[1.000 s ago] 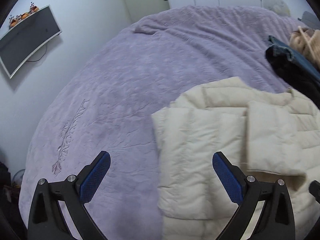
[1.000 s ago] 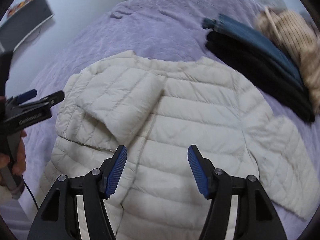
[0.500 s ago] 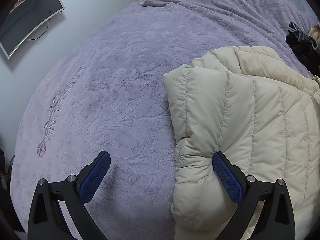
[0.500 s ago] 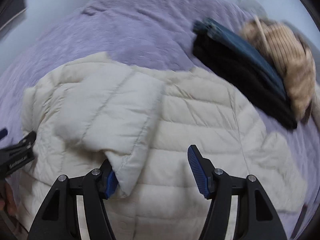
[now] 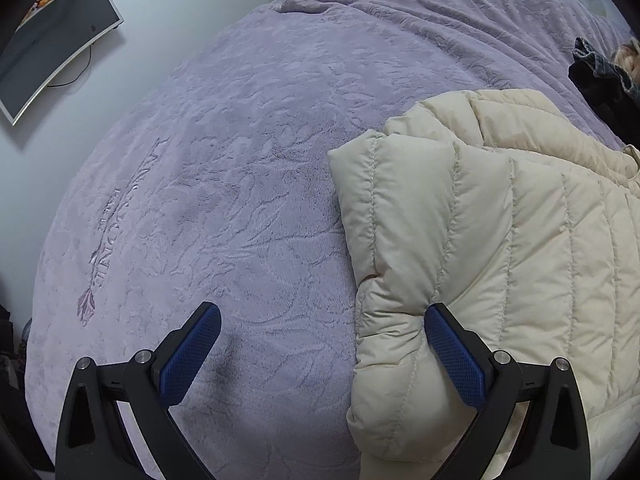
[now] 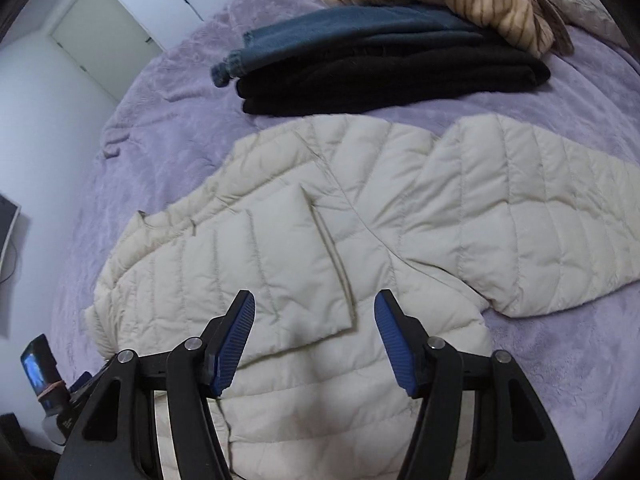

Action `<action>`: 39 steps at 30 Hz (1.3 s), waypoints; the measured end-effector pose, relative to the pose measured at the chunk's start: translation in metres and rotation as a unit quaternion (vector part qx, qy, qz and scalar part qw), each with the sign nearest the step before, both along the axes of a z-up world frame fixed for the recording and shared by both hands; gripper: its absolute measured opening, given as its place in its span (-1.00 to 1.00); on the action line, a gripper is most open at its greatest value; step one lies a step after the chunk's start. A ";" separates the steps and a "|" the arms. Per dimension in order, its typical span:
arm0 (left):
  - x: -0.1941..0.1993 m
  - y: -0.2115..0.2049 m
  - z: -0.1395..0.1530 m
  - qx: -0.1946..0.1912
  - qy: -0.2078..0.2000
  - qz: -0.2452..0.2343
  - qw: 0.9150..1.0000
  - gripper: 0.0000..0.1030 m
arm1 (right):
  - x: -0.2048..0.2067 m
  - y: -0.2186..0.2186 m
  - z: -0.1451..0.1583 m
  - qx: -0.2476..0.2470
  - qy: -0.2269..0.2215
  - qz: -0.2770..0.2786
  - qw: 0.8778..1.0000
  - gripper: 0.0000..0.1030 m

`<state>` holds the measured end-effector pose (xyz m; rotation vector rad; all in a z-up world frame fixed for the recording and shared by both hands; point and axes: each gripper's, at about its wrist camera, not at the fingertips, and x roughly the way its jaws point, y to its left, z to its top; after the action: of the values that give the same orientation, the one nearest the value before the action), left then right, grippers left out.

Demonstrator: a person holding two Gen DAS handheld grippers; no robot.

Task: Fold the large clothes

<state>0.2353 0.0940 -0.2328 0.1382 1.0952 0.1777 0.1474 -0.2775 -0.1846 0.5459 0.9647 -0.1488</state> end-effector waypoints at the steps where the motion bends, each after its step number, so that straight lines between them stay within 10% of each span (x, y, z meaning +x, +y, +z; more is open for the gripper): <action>1: 0.001 0.000 0.000 0.000 0.001 0.000 1.000 0.99 | 0.006 0.009 -0.001 0.002 0.002 0.014 1.000 -0.23; 4: 0.001 0.000 -0.001 0.001 0.001 0.001 1.000 0.99 | 0.019 0.019 -0.015 0.016 0.021 0.038 0.999 -0.55; 16: 0.004 0.000 0.004 0.002 0.009 0.003 1.000 0.99 | -0.007 -0.014 -0.046 0.041 0.075 0.008 0.996 -0.71; 39: -0.110 -0.167 0.068 -0.088 0.097 -0.155 0.979 0.99 | -0.152 -0.098 -0.029 0.149 0.106 -0.071 0.981 0.20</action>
<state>0.1252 -0.0728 -0.1643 0.1676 1.2622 -0.2169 -0.0048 -0.3759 -0.2138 0.8890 1.1635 -0.1957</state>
